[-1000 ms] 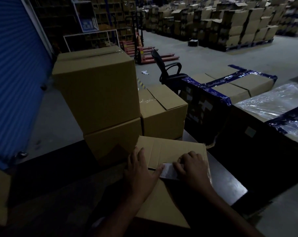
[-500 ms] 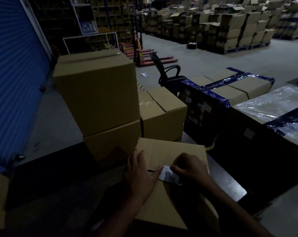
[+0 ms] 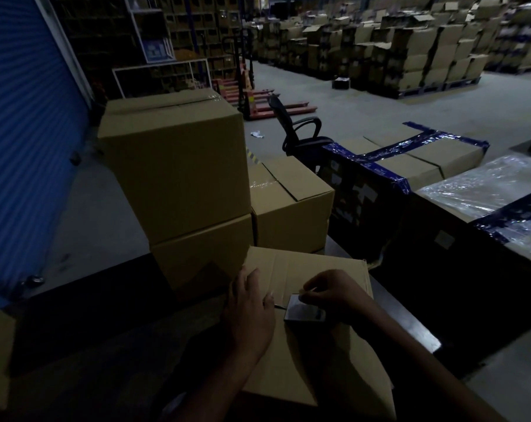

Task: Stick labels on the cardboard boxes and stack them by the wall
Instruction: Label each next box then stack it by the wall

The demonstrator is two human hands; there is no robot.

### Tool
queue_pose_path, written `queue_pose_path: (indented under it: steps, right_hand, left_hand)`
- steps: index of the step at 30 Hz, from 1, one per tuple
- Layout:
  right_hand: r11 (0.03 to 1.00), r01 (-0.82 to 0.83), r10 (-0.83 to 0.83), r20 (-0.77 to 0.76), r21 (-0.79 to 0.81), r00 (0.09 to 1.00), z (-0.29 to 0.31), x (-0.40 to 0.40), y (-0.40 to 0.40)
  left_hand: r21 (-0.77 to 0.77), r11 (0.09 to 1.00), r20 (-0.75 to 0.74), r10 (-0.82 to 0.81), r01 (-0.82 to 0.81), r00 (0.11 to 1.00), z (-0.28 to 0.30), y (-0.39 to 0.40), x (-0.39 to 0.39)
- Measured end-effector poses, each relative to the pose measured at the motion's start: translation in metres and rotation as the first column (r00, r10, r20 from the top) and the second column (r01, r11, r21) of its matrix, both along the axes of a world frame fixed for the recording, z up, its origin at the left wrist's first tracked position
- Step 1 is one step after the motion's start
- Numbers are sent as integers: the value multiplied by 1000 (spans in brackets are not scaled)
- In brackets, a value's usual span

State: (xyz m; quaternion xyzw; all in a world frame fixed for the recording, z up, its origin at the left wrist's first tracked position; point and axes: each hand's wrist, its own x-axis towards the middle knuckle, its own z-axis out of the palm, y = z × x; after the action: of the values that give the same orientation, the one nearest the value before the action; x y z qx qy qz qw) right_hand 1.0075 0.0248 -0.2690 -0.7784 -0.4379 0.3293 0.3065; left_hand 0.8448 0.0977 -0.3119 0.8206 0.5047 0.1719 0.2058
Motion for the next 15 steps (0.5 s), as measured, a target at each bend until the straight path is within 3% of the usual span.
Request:
queue_pose_path:
  steps: [6, 15]
  right_hand:
    - [999, -25, 25, -17, -20, 1000, 1, -3, 0]
    - [984, 43, -16, -155, 173, 988, -3, -9, -11]
  left_hand:
    - [42, 999, 16, -8, 7, 1000, -2, 1, -2]
    - [-3, 999, 92, -39, 40, 995, 1, 11, -2]
